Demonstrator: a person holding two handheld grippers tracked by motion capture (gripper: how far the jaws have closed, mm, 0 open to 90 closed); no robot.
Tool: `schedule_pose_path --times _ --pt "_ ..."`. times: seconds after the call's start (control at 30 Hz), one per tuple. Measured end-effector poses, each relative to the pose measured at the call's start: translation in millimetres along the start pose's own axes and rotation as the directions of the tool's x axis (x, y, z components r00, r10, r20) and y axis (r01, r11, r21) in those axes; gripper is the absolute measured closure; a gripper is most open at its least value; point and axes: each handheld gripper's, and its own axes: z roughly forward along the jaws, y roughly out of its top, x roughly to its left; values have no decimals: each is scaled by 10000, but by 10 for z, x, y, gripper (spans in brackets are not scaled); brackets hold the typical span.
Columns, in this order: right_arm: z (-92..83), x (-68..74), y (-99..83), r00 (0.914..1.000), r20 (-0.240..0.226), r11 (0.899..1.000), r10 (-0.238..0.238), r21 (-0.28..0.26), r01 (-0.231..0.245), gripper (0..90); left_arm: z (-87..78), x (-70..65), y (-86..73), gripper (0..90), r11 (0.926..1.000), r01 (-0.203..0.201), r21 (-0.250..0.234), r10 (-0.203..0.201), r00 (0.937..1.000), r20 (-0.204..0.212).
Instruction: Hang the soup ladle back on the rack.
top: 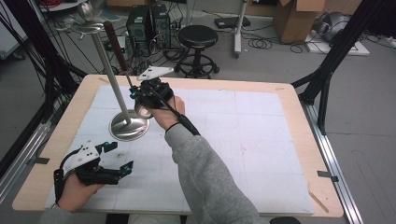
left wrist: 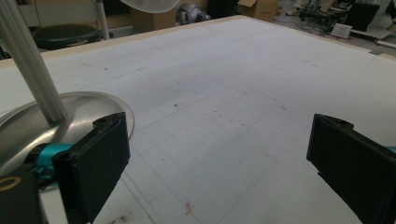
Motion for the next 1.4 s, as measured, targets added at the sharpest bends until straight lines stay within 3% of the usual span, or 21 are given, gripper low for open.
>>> schedule_pose_path --times 0.23,0.63,0.77,0.9,1.2,1.33,1.4 --pt "36 -14 -20 9999 169 9998 -1 180 -2 844 3 -4 -4 66 10000 9 47 -9 10000 29" --pt "72 -4 -42 10000 16 9998 14 212 -14 829 -2 -3 -5 66 10000 20 12 -20 10000 -5" --pt "42 6 -31 10000 16 10000 -24 18 24 684 -7 -2 -3 66 10000 2 4 -2 10000 5" --pt "-4 -8 -50 9999 -140 9996 36 277 -32 558 -6 -3 -4 66 10000 2 27 -2 10000 -15" --pt "-183 -176 -277 9997 -113 9981 217 575 -210 337 14 -1 2 66 10000 -29 33 29 10000 29" --pt "-282 -227 -390 9950 -19 9926 997 696 -994 173 39 1 5 66 10000 -72 51 72 10000 63" --pt "-330 -239 -445 9943 39 9906 1067 857 -1066 140 48 -3 7 66 9999 -73 76 72 9999 96"
